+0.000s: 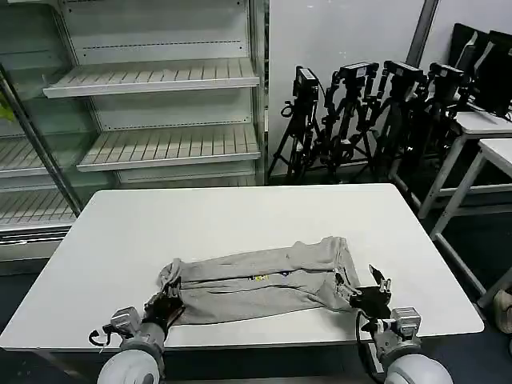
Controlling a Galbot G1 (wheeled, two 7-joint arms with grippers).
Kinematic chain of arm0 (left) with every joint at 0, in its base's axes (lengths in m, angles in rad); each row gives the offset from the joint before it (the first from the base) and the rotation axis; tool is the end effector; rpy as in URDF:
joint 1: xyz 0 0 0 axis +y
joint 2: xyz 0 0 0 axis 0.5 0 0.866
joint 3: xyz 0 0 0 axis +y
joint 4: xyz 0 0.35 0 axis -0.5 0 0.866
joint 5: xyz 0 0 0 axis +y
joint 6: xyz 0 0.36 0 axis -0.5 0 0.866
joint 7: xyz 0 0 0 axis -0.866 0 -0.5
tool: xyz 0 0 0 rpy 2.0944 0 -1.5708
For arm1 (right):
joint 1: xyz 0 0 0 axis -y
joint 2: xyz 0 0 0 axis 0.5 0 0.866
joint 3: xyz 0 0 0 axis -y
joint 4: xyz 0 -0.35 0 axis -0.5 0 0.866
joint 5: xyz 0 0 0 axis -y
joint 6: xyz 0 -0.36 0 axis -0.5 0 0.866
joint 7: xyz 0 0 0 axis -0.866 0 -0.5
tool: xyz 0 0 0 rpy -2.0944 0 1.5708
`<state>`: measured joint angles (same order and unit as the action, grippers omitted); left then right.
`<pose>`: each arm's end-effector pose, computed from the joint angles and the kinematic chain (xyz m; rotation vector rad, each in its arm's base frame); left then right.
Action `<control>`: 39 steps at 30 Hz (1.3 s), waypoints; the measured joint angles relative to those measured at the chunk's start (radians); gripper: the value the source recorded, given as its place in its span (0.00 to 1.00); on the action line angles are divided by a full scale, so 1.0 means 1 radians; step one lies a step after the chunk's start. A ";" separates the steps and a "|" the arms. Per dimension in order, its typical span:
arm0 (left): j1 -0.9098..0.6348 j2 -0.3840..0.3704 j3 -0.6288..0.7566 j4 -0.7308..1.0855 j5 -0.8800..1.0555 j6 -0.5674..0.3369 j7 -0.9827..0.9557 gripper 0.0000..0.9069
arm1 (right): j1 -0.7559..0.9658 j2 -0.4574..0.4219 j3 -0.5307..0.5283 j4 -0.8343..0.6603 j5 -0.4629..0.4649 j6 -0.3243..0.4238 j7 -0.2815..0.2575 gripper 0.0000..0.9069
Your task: Fold and organize the clothes.
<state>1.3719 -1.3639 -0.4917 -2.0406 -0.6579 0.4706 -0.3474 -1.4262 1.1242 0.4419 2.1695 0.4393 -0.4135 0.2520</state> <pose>0.2450 0.0284 -0.2778 0.1086 -2.6667 0.4955 0.2224 -0.0417 -0.2427 0.1087 -2.8625 0.0337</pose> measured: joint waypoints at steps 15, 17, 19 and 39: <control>-0.009 0.053 -0.129 -0.025 -0.182 0.017 -0.008 0.02 | -0.004 0.007 0.013 0.001 0.003 0.006 0.001 1.00; -0.012 0.077 -0.168 -0.019 -0.226 0.023 -0.007 0.02 | 0.000 0.009 0.011 -0.002 0.004 0.006 0.001 1.00; -0.015 0.106 -0.206 -0.009 -0.268 0.031 -0.004 0.02 | 0.004 0.011 0.007 -0.004 0.004 0.006 0.001 1.00; -0.075 0.180 -0.280 -0.077 -0.661 0.093 -0.055 0.02 | -0.043 0.033 0.024 0.016 -0.025 0.010 -0.001 1.00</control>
<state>1.2972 -1.1835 -0.7721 -2.1172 -1.3190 0.5635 -0.4028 -1.4692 1.1568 0.4655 2.1852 0.4145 -0.4038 0.2509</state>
